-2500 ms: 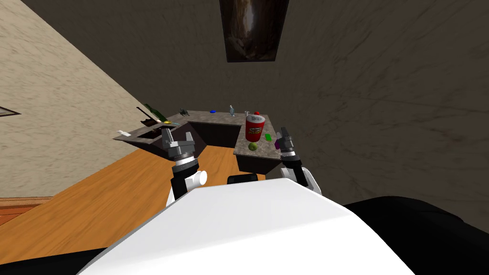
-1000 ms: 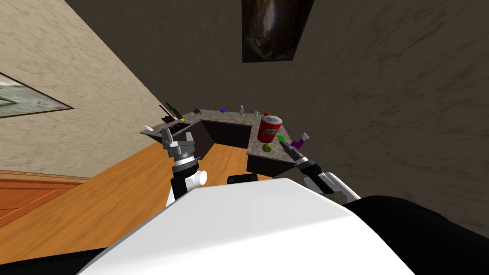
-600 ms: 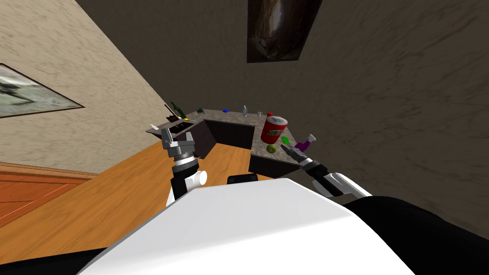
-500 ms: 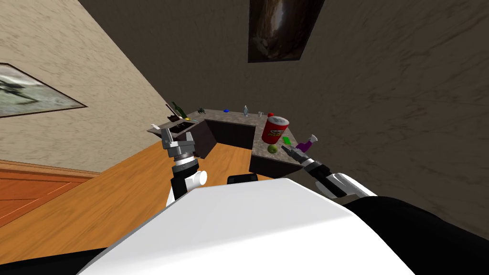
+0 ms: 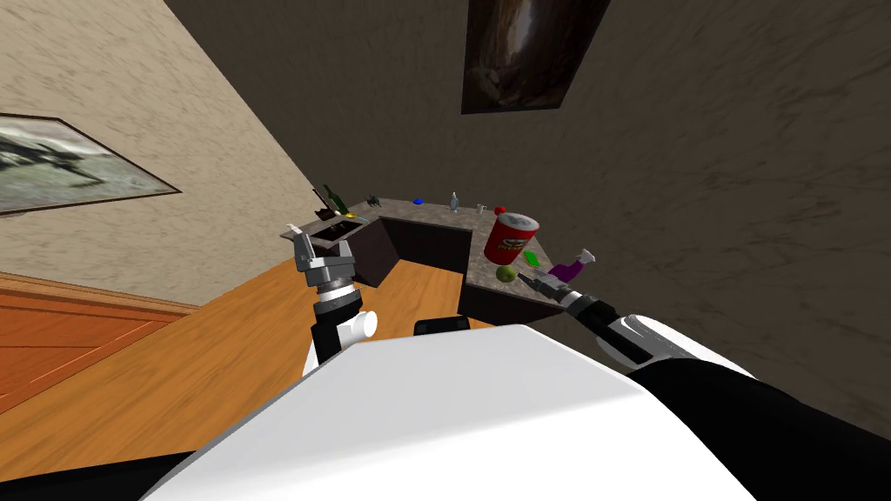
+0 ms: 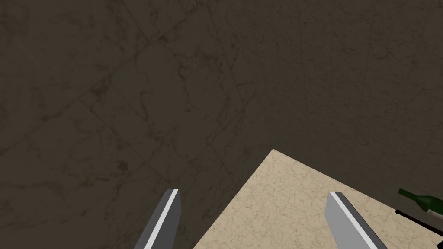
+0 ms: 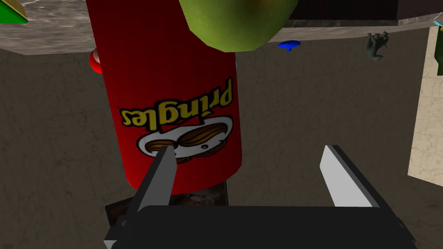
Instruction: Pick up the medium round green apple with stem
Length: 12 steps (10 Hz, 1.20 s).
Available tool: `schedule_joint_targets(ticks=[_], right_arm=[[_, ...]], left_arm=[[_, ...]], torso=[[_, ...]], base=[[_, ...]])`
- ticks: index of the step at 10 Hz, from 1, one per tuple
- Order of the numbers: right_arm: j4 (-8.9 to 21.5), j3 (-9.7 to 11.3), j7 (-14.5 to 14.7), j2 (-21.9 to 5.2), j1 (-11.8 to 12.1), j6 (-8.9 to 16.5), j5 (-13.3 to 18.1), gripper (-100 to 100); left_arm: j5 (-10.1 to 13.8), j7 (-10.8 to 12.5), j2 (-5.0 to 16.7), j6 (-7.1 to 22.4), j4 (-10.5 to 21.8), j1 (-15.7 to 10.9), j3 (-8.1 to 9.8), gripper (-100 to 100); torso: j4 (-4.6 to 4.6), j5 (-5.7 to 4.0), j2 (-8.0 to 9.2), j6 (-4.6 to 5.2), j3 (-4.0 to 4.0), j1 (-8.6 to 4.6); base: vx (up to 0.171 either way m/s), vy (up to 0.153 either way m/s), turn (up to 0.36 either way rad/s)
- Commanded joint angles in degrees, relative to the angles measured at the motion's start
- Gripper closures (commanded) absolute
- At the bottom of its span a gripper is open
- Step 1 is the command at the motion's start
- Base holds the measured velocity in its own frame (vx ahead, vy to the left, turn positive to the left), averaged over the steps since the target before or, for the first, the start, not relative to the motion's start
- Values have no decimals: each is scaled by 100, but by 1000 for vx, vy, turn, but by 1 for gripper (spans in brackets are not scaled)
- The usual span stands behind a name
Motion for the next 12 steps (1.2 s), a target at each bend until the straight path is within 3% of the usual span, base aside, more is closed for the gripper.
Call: schedule_joint_targets(ticks=[1, 4, 5, 7, 8, 11, 12], right_arm=[[26, -50, 46, -184, 101, 29, 68, -100], [242, -200, 213, -688, 424, 76, 328, -100], [242, -200, 213, -732, 424, 76, 328, -100], [462, -331, 389, -1171, 738, 121, 569, -100], [462, -331, 389, -1260, 738, 121, 569, -100], [784, -489, 658, -1890, 1185, 182, 892, -100], [784, -489, 658, -1996, 1185, 182, 892, -100]], left_arm=[[0, 0, 0, 0, 0, 0, 0, 0], [0, 0, 0, 0, 0, 0, 0, 0], [0, 0, 0, 0, 0, 0, 0, 0], [0, 0, 0, 0, 0, 0, 0, 0], [0, 0, 0, 0, 0, 0, 0, 0], [0, 0, 0, 0, 0, 0, 0, 0], [0, 0, 0, 0, 0, 0, 0, 0]], torso=[[0, 0, 0, 0, 0, 0], [0, -2, -2, 1, -1, -8], [0, -1, -1, -1, 0, -4], [0, -1, 1, 0, 1, -6], [0, 0, -2, 0, -1, 4], [-1, 0, -7, -1, -4, -1], [-2, 0, -10, 0, -6, 1]], base=[[10, 46, 40], [19, 54, 62], [9, 50, 33], [19, 68, 85], [22, 60, 33], [31, 62, 92], [22, 44, 19]])
